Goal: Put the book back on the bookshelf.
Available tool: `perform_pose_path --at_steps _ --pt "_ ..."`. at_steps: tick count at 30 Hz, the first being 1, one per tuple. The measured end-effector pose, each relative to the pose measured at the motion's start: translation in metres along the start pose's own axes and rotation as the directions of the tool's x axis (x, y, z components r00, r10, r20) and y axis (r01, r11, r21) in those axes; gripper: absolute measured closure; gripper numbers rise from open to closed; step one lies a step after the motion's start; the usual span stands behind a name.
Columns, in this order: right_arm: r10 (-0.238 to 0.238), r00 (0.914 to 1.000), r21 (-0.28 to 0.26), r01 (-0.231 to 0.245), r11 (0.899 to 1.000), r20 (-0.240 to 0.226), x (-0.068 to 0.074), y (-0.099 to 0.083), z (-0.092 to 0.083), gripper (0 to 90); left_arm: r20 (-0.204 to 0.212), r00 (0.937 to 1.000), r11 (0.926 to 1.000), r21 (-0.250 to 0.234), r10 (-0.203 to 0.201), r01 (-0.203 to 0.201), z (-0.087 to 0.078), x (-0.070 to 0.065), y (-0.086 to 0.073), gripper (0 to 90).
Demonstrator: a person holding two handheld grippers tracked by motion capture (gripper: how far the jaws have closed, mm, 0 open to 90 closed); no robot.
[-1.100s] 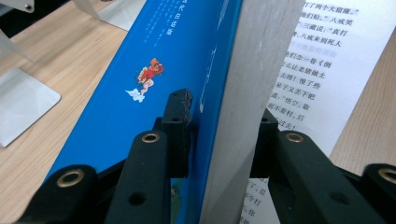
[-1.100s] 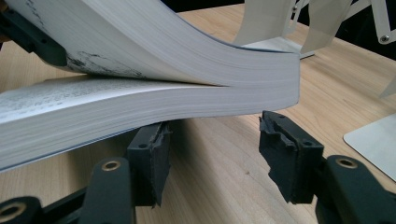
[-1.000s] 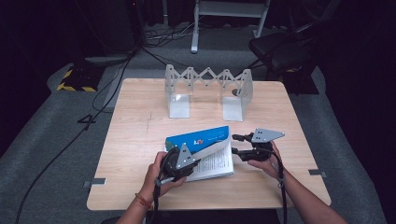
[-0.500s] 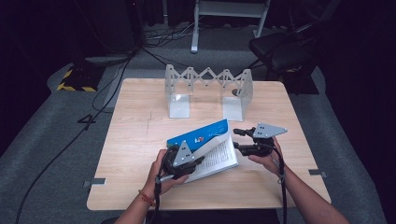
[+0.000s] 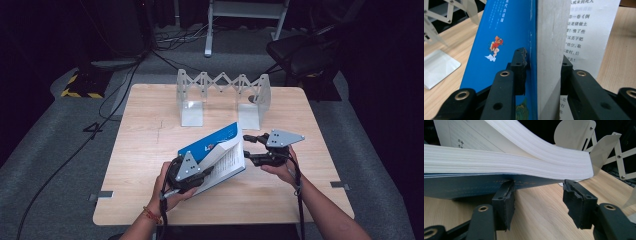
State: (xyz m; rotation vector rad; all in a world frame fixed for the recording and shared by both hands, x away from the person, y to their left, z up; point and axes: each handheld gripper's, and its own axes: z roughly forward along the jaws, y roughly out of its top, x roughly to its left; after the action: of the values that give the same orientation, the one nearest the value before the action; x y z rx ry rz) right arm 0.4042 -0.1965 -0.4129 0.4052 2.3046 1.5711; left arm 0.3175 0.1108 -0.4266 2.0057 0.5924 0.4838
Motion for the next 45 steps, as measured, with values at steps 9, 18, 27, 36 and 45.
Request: perform_pose_path --at_steps 9,18,27,36,45 --pt "0.067 0.9978 0.055 -0.067 0.996 -0.002 0.004 -0.004 0.022 34.6 -0.043 0.9976 0.998 -0.033 -0.054 0.053 -0.007 0.006 -0.021 67.5" --pt "0.072 0.9964 0.011 -0.073 0.997 0.044 0.0 -0.009 0.02 37.9 0.02 0.999 0.9972 -0.063 -0.04 0.041 0.004 0.008 -0.011 67.7" --pt "0.021 0.9939 -0.053 -0.015 0.998 0.109 -0.01 0.01 -0.012 40.2 0.104 0.9941 0.9901 -0.133 -0.031 0.044 0.023 0.0 0.01 65.5" --pt "0.004 0.9988 -0.099 0.001 0.995 0.049 -0.008 0.022 -0.018 43.1 0.154 0.9829 0.9721 -0.195 -0.1 0.13 0.014 0.003 0.002 67.4" --pt "-0.012 0.9998 -0.067 0.013 0.998 0.013 0.0 0.028 0.002 43.3 0.14 0.9828 0.9678 -0.204 -0.12 0.147 -0.006 0.004 -0.014 70.1"
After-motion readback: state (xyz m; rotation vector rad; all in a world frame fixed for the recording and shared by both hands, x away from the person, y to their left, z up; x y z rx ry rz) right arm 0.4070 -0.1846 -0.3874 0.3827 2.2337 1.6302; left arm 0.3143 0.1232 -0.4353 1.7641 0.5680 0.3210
